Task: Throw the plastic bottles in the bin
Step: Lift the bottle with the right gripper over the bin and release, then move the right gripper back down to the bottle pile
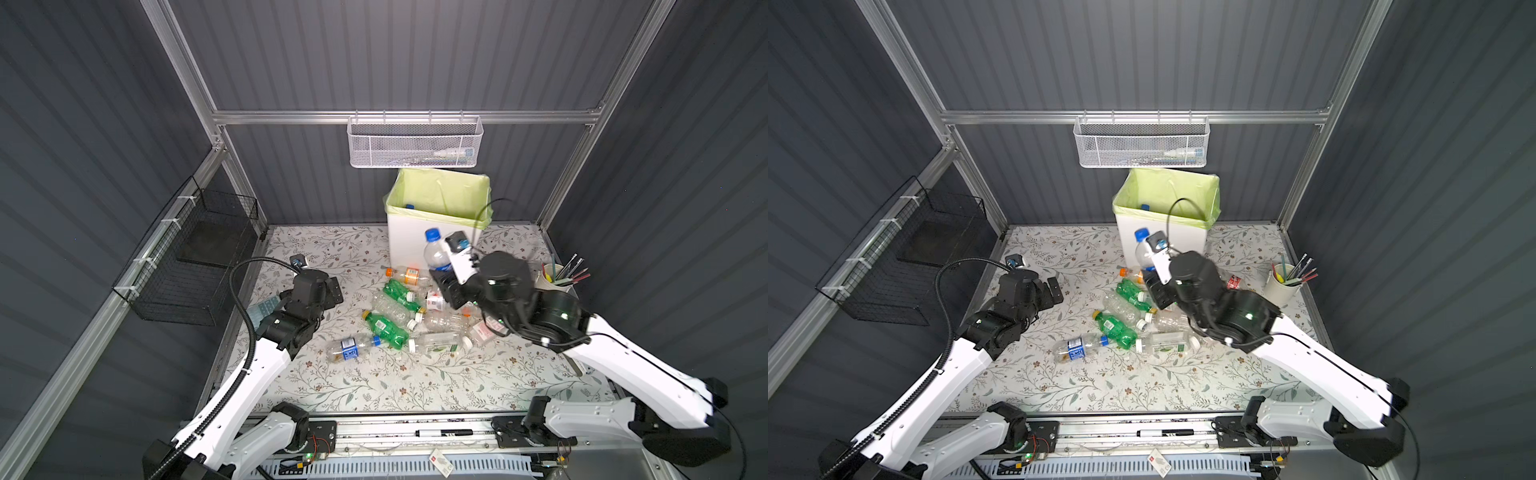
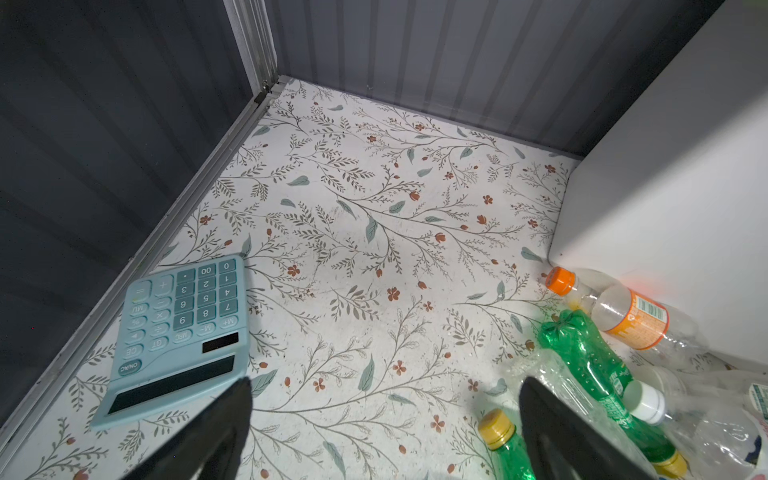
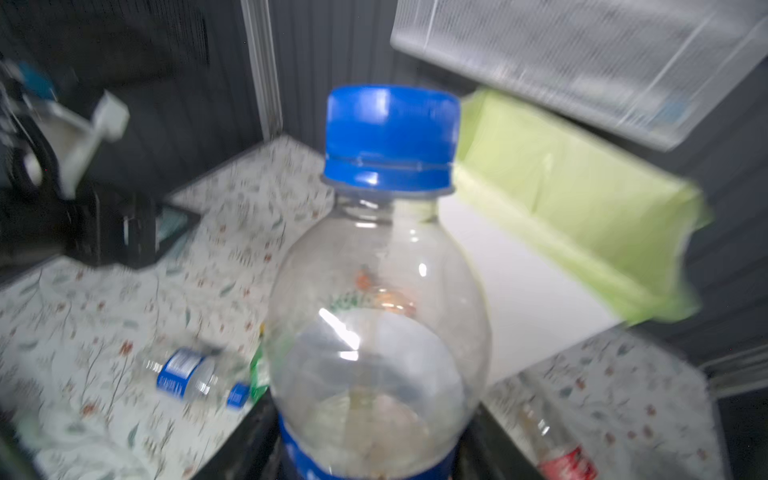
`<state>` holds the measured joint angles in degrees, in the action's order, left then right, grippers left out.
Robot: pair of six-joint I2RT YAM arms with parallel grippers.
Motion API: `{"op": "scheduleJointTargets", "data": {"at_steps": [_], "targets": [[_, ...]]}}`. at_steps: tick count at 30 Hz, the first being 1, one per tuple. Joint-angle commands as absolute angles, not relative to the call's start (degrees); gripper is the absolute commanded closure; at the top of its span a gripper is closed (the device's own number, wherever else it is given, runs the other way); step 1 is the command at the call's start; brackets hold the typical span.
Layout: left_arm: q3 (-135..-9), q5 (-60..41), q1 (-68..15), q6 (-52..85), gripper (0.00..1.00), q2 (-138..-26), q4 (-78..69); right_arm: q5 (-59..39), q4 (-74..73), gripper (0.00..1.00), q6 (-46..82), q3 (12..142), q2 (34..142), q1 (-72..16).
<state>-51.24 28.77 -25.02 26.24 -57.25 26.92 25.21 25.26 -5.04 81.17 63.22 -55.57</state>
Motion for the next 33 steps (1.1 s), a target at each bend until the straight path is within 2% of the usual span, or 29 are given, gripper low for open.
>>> {"op": "scheduleJointTargets", "data": {"at_steps": [1,6,10,12,15,17,18,19,20,25,33], "targets": [[-51.0,27.3,-24.6,27.4,0.00,-58.4,25.0,28.5,4.5,0.42,-25.8,82.2,60.1,-53.9],[-51.0,25.5,-24.6,27.9,0.00,-59.8,23.8,19.8,-9.1,0.41,-28.2,83.5,62.3,-45.6],[-50.8,24.9,-24.6,28.6,0.00,-60.5,23.3,11.4,-12.8,0.38,-18.4,85.8,70.1,-34.3],[-50.7,24.8,-24.6,28.6,0.00,-60.5,23.1,5.4,-6.6,0.38,-11.4,90.9,76.6,-29.0],[-50.7,24.7,-24.6,28.4,0.00,-60.6,23.1,0.3,17.0,0.36,-3.1,108.8,91.5,-22.8],[-51.1,24.3,-24.6,27.7,0.00,-60.6,23.3,-0.7,30.0,0.24,0.0,119.2,99.4,-20.8],[-51.4,24.2,-24.6,27.2,0.00,-60.5,23.6,-0.4,33.4,0.11,0.8,121.8,101.5,-20.2],[-51.8,24.1,-24.7,26.8,0.00,-60.3,24.1,0.1,34.3,0.03,1.0,121.9,101.8,-20.1],[-51.9,23.9,-24.6,26.3,0.00,-60.0,24.3,1.4,33.3,0.01,1.0,120.2,101.0,-20.0],[-51.0,22.2,-24.7,25.4,0.00,-58.5,22.3,6.6,24.6,0.01,1.3,109.2,91.5,-19.6],[-49.9,20.9,-24.7,25.4,0.00,-58.6,20.7,3.3,20.0,0.01,-3.5,87.7,76.2,-21.0]]}}
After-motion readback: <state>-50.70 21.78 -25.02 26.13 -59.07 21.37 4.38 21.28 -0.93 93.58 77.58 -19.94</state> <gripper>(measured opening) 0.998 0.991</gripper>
